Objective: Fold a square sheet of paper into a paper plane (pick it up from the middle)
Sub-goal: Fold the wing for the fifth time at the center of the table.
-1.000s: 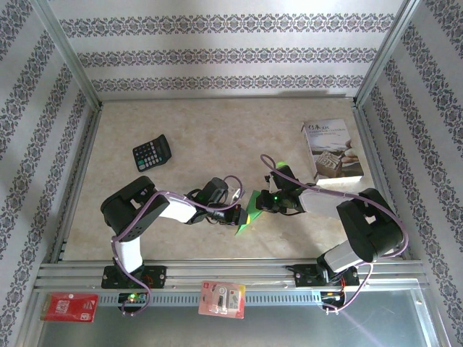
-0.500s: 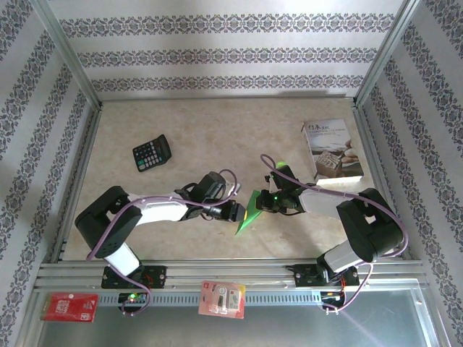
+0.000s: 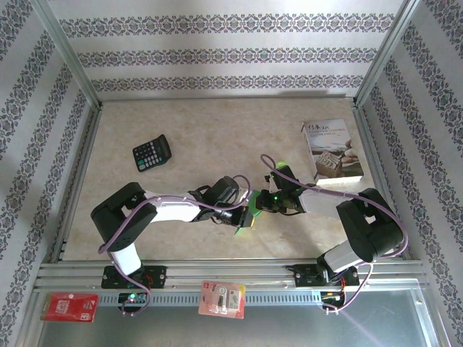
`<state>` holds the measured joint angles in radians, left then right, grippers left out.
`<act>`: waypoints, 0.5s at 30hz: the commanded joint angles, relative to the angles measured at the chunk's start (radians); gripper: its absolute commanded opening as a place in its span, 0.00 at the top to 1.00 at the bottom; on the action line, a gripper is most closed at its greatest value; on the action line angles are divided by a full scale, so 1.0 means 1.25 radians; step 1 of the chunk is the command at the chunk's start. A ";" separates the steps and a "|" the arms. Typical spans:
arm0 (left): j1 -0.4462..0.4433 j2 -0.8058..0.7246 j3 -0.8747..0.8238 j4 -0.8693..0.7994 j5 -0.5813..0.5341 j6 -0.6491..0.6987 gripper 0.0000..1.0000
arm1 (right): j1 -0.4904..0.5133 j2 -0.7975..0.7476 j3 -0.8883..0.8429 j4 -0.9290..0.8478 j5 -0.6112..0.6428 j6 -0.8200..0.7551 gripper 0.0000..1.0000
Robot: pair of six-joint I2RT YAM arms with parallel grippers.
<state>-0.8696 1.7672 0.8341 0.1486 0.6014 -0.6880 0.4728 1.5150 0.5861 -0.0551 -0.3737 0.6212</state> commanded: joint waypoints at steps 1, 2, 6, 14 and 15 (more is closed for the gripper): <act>0.015 0.030 0.006 0.012 0.008 0.007 0.94 | -0.010 0.029 -0.027 -0.037 0.046 -0.007 0.88; 0.018 0.033 0.000 0.016 0.008 0.007 0.94 | -0.010 0.027 -0.028 -0.037 0.047 -0.008 0.88; 0.030 0.034 -0.027 0.032 0.014 -0.001 0.95 | -0.014 0.025 -0.031 -0.042 0.050 -0.010 0.89; 0.040 0.033 -0.086 0.058 0.018 -0.015 0.95 | -0.015 0.031 -0.030 -0.042 0.047 -0.014 0.89; 0.041 0.037 -0.094 0.064 0.020 -0.021 0.96 | -0.015 0.033 -0.030 -0.043 0.048 -0.015 0.89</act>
<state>-0.8295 1.8057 0.7670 0.2497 0.6247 -0.6952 0.4664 1.5150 0.5812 -0.0475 -0.3824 0.6209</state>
